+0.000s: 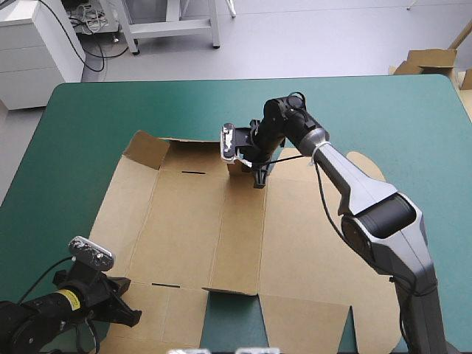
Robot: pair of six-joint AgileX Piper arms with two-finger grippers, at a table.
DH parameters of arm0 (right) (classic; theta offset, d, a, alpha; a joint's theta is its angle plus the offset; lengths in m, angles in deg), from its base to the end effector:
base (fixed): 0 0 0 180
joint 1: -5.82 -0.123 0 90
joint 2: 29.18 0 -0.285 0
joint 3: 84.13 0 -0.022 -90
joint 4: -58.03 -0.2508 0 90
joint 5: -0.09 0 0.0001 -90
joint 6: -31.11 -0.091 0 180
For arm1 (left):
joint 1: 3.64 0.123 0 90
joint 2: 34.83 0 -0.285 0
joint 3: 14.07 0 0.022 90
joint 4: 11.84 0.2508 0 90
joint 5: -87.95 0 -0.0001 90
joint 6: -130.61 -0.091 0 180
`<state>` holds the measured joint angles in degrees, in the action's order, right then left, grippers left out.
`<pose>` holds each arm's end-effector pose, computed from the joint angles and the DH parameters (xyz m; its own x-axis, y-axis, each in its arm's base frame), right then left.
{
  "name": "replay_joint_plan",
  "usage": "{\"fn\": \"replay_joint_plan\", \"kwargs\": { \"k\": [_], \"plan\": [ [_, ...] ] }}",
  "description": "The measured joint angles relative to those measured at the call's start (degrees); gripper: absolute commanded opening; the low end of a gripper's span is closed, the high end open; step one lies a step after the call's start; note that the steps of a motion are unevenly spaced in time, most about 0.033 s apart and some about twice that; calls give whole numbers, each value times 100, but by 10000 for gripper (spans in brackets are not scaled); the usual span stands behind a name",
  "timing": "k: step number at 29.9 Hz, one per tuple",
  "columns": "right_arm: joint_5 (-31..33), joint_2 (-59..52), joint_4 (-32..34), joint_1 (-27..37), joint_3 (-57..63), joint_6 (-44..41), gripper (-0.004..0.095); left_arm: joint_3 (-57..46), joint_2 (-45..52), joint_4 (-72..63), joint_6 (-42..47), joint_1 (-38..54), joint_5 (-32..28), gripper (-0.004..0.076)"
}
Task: Fold the box
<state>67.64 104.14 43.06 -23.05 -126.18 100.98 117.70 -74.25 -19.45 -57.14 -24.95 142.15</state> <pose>0.4095 0.2506 0.2647 0.1359 -0.9221 -0.3624 -0.9700 -0.0494 -0.2382 0.0762 -0.0402 0.2653 -0.7048 0.3360 -0.6248 0.4646 0.8842 -0.0485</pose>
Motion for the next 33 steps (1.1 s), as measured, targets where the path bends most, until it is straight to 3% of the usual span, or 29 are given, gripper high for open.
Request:
{"fn": "replay_joint_plan", "kwargs": {
  "k": [6,28,30,33],
  "plan": [
    [5,0,-342,-4,0,96,-20,0,0,0,0,0,0,-8],
    [-22,0,-345,-478,0,-28,-18,0,0,0,0,0,0,-8],
    [-22,0,-350,-478,0,-43,0,0,0,0,0,0,0,-8],
    [-22,0,-350,-478,0,-70,111,0,0,0,0,0,0,-8]
  ]
}}
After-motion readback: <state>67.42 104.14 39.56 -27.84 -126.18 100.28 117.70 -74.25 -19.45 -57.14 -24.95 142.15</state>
